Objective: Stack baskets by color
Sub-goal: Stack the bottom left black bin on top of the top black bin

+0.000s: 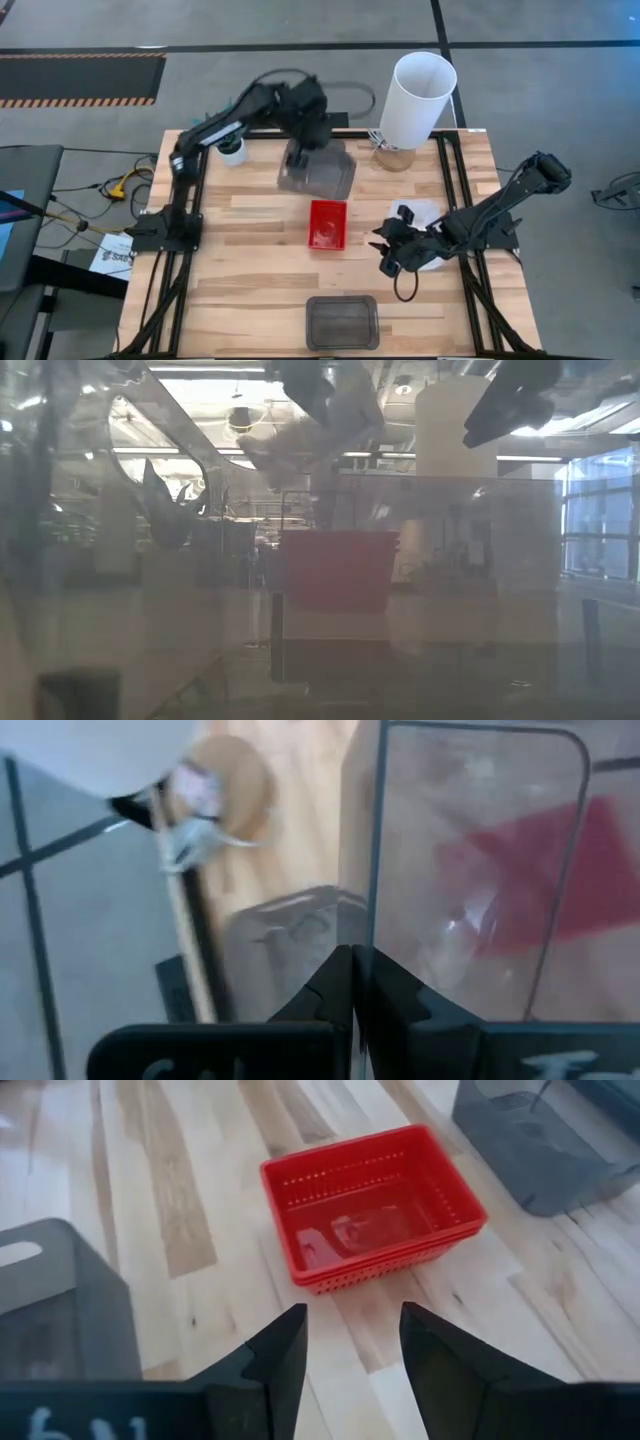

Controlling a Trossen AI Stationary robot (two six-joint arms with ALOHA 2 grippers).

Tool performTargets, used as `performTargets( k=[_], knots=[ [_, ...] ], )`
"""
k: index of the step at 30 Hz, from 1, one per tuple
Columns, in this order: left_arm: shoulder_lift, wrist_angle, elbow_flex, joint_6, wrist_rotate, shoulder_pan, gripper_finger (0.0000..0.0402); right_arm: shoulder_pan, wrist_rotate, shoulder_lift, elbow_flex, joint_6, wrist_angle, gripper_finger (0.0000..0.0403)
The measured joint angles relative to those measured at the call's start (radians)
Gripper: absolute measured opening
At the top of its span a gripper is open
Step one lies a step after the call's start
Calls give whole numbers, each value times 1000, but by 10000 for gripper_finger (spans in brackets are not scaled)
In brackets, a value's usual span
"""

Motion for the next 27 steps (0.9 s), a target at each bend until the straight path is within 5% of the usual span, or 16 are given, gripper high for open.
performTargets(
  k=[4,10,27],
  knots=[
    [15,94,-122,135,50,120,0,-34,-19,0,0,0,-19,176],
    [57,99,-129,150,149,255,0,-73,-37,0,0,0,-57,170],
    [80,175,-134,158,217,304,0,-224,-151,0,0,-110,-67,168]
  ],
)
